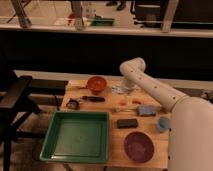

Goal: Place pepper in tray

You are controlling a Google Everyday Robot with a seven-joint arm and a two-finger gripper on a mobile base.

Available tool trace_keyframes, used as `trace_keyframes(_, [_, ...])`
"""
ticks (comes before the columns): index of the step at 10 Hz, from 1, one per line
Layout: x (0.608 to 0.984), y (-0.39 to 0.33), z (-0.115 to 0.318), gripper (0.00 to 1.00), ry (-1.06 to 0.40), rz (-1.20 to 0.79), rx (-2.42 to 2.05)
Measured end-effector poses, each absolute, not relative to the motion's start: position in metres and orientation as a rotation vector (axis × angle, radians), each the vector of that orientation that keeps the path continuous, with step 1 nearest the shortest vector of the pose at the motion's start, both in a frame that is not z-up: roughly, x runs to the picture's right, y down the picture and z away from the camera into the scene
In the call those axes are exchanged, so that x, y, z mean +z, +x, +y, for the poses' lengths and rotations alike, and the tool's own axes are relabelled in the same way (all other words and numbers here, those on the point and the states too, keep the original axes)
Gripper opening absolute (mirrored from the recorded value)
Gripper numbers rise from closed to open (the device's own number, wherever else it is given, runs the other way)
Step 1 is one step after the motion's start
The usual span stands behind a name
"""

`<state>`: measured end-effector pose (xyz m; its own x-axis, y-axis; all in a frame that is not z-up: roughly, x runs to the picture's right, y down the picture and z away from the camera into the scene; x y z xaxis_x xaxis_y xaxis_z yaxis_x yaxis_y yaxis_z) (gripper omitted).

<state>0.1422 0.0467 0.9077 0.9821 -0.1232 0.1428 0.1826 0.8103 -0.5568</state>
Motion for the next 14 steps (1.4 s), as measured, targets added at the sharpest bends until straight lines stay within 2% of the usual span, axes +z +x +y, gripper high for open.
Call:
trace_keyframes(4, [0.957, 0.161, 0.063, 0.80, -0.502, -0.156, -0.077])
trace_keyframes(7, [0.969, 0.168, 0.049, 0.80, -0.464, -0.143, -0.050])
trace_keyframes(11, [0.978, 0.166, 0.034, 0.80, -0.524, -0.101, -0.083])
trace_keyframes(14, [0.989, 0.168, 0.049, 0.80, -0.639, -0.080, -0.103])
